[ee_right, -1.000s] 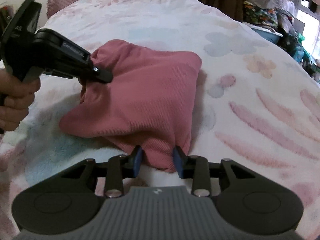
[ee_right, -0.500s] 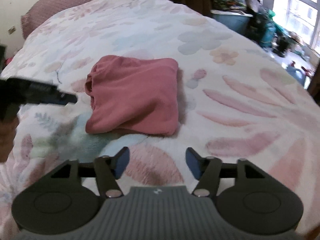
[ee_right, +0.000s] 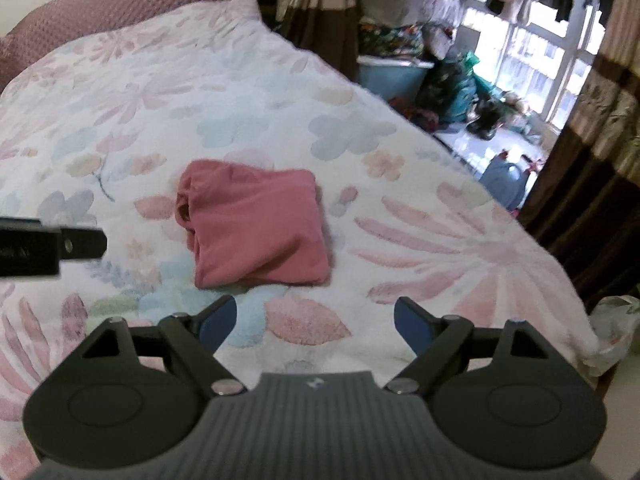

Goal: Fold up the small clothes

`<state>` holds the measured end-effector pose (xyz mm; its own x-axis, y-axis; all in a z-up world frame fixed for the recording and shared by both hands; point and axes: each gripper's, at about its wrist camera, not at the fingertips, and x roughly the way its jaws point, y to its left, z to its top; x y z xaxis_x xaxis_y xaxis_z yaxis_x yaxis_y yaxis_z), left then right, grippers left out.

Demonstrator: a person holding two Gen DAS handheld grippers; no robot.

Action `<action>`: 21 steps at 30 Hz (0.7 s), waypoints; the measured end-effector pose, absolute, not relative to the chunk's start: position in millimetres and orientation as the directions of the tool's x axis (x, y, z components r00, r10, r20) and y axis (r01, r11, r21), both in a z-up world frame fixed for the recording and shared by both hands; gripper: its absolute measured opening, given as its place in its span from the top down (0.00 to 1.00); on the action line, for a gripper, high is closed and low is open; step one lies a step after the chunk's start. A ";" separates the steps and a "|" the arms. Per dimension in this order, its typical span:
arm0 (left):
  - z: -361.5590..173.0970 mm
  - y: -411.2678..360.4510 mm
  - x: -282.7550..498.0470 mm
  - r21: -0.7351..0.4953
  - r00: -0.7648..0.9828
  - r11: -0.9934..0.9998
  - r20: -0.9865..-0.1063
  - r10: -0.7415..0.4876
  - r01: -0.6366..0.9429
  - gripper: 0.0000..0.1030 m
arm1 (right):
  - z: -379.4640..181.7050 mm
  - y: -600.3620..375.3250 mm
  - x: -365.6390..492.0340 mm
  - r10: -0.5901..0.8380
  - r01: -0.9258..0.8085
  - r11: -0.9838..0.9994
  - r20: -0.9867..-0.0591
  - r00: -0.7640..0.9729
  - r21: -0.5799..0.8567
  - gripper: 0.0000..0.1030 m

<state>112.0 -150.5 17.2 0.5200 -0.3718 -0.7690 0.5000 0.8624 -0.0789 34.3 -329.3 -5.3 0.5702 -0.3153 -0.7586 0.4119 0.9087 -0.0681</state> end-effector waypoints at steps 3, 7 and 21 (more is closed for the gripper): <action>23.1 -145.9 101.9 -0.070 0.542 0.866 -0.754 -0.371 0.495 0.06 | 8.9 -317.5 24.8 -0.328 0.431 0.901 -0.736 0.592 -0.055 0.20; 28.7 -141.8 88.8 -0.054 0.571 0.874 -0.737 -0.362 0.483 0.06 | 20.3 -306.9 14.3 -0.348 0.454 0.890 -0.719 0.602 -0.051 0.20; 25.0 -151.2 53.1 -0.018 0.609 0.889 -0.722 -0.328 0.458 0.06 | 27.5 -299.5 -25.4 -0.382 0.526 0.850 -0.714 0.587 -0.022 0.20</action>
<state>53.1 -151.2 25.0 0.6090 -0.3282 -0.7221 0.4580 0.8888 -0.0177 -25.4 -299.5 27.5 0.5867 -0.3818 -0.7142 0.5262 0.8501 -0.0221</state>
